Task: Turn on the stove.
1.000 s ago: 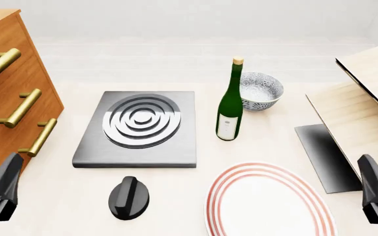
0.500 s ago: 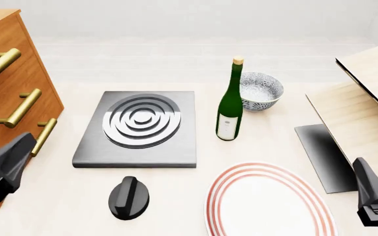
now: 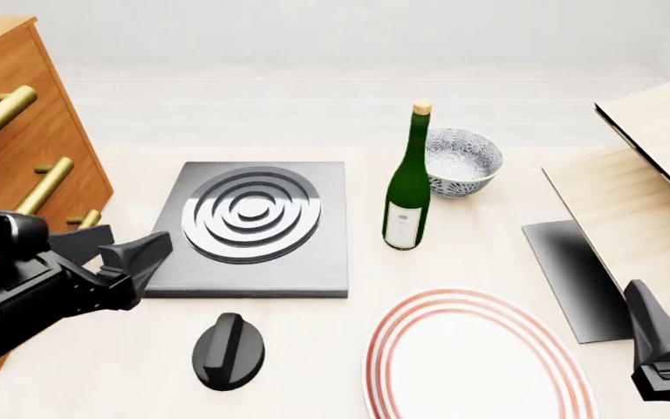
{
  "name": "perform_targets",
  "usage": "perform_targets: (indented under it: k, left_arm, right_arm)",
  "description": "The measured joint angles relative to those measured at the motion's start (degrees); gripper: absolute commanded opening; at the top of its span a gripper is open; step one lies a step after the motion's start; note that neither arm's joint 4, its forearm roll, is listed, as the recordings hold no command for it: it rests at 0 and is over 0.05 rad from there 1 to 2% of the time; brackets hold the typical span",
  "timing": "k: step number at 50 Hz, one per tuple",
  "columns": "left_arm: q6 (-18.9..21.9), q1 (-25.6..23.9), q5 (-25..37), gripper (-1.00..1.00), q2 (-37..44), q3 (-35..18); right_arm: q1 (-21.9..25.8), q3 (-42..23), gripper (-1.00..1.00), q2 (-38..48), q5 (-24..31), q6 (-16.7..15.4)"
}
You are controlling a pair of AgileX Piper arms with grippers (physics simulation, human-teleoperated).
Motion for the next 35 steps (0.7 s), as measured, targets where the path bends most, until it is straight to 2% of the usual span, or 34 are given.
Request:
perform_targets:
  k: [18, 35]
  left_arm:
    - [-3.04, -6.39, -8.01, 1.0, 16.36, 0.14]
    - [-3.14, -8.59, -11.53, 1.0, 25.85, -1.27]
  right_arm:
    - [0.33, 0.02, 1.0, -0.01, 0.35, -1.0]
    - [0.65, 0.02, 1.0, -0.05, 0.57, -1.32]
